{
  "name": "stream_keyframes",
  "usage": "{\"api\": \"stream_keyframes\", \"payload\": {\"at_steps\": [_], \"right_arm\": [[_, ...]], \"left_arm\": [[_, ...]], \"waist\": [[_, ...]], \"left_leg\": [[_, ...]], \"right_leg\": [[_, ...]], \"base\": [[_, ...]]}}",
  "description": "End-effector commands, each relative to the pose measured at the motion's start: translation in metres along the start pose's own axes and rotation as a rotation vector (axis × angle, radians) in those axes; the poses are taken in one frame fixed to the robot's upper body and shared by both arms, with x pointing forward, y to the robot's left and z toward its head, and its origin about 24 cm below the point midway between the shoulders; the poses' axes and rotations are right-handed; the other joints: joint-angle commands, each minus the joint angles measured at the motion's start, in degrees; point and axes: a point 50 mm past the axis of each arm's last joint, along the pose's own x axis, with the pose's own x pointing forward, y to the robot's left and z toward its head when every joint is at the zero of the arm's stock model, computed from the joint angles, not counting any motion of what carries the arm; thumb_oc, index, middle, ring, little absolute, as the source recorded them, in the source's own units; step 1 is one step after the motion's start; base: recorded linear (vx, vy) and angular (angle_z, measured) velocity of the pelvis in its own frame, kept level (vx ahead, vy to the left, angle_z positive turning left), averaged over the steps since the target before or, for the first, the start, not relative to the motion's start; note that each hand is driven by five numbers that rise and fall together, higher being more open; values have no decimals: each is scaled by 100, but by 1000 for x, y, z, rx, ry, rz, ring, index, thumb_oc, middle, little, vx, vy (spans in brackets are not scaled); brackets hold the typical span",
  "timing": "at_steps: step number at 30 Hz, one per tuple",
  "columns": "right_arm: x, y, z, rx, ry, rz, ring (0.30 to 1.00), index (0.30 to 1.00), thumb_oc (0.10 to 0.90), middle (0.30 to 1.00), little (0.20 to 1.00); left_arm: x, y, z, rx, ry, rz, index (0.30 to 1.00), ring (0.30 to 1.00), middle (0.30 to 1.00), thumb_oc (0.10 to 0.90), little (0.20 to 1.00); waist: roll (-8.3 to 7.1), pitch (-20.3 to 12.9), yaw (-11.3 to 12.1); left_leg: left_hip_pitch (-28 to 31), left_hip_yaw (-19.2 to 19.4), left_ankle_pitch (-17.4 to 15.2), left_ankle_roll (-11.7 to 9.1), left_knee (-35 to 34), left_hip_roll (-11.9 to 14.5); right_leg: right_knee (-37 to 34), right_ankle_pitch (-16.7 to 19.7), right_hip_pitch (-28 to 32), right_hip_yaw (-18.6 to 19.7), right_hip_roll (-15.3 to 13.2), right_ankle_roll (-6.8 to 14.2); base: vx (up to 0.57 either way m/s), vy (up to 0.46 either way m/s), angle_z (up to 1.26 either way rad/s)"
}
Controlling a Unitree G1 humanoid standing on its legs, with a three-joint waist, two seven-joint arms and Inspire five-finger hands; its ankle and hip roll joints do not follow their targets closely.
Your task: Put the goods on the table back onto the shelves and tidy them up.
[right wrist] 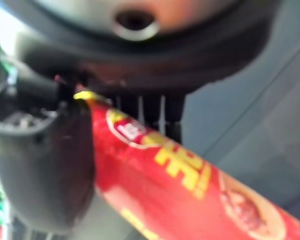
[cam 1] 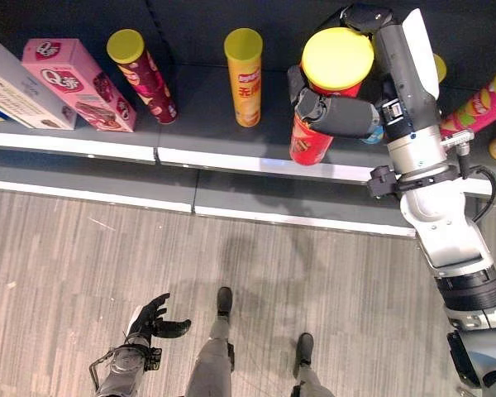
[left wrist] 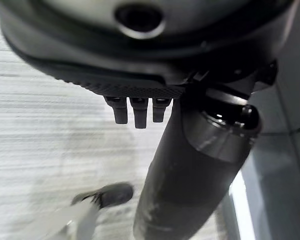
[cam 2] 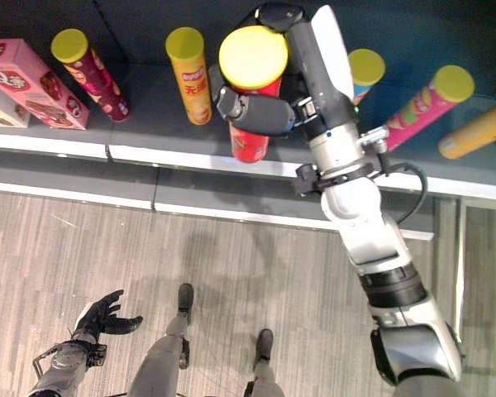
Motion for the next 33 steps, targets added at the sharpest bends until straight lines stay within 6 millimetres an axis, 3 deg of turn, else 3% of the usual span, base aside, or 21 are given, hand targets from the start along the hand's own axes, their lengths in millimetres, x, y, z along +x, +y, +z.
{"api": "stream_keyframes", "payload": {"at_steps": [1, 11, 13, 17, 33], "right_arm": [[34, -47, 44, -142, -251, -277, 300, 300, 400, 300, 300], [39, -60, 43, -280, -245, -450, 300, 300, 400, 300, 300], [40, -63, 42, -311, -243, -473, 300, 300, 400, 300, 300], [41, -67, 42, -335, -242, -499, 300, 300, 400, 300, 300], [53, -95, 27, -336, -151, -666, 300, 300, 400, 300, 300]], "left_arm": [[-2, 36, 3, 10, -26, 128, 900, 900, 900, 800, 900], [0, 32, 7, -2, -44, 146, 900, 900, 900, 800, 900], [1, 29, 23, -3, -114, 132, 900, 900, 900, 800, 900], [0, 29, 29, -11, -150, 121, 900, 900, 900, 800, 900], [-1, 30, 44, 1, -226, 108, 900, 900, 900, 800, 900]], "waist": [[-10, -76, 173], [50, 113, 264], [91, 186, 284], [126, 231, 303], [127, 211, 432]], "left_leg": [[-23, -221, -1260, -703, 767, 225], [-508, -343, -1291, -665, 908, 131], [-627, -365, -1324, -671, 957, 132], [-757, -381, -1312, -679, 982, 144], [-817, -432, -1197, -696, 697, 99]], "right_leg": [[48, 263, -98, -157, -421, 52], [48, 470, -362, -354, -520, 52], [48, 497, -433, -377, -517, 52], [48, 547, -515, -426, -529, 52], [48, 665, -669, -468, -524, 52]], "base": [[19, -20, 18], [-4, -16, 11], [0, 0, 0], [1, -4, 2], [4, -6, 3]]}}
